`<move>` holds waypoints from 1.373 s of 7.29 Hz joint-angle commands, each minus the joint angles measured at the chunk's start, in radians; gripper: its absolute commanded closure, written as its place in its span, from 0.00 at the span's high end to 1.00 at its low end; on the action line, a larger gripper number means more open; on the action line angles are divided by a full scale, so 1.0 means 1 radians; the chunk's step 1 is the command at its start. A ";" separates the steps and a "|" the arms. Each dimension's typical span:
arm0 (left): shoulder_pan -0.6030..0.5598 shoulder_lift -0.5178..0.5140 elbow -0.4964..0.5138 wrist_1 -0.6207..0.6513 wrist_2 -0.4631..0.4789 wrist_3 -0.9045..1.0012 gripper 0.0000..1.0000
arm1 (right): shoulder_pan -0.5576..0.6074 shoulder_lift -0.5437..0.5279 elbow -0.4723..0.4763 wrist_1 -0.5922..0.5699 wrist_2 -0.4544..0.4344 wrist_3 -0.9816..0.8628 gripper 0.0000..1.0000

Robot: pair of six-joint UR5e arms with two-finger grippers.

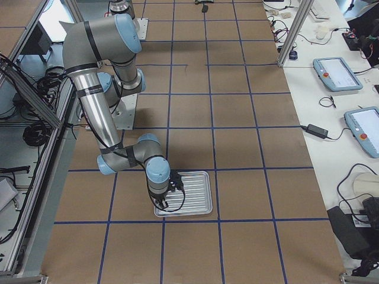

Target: Place bearing gear from tray to pile

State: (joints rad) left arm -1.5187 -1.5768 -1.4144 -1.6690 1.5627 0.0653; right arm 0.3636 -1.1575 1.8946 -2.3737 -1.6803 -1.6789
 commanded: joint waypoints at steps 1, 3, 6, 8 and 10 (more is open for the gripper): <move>0.000 0.000 0.002 0.003 -0.003 0.001 1.00 | 0.097 -0.170 0.004 0.182 0.010 0.136 0.00; 0.002 0.000 0.002 0.003 -0.001 -0.001 1.00 | 0.330 -0.337 0.003 0.407 0.013 0.391 0.01; 0.002 0.000 0.002 0.003 -0.001 -0.001 1.00 | 0.821 -0.406 0.003 0.496 0.013 1.034 0.01; 0.002 -0.002 0.002 0.003 -0.003 0.001 1.00 | 1.179 -0.392 -0.006 0.476 0.013 1.479 0.01; 0.002 0.004 -0.001 0.003 0.003 0.001 1.00 | 1.444 -0.258 -0.054 0.379 0.154 1.918 0.01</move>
State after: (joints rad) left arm -1.5171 -1.5756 -1.4144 -1.6659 1.5646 0.0659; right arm 1.6353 -1.4953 1.8693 -1.9337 -1.6302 -0.0387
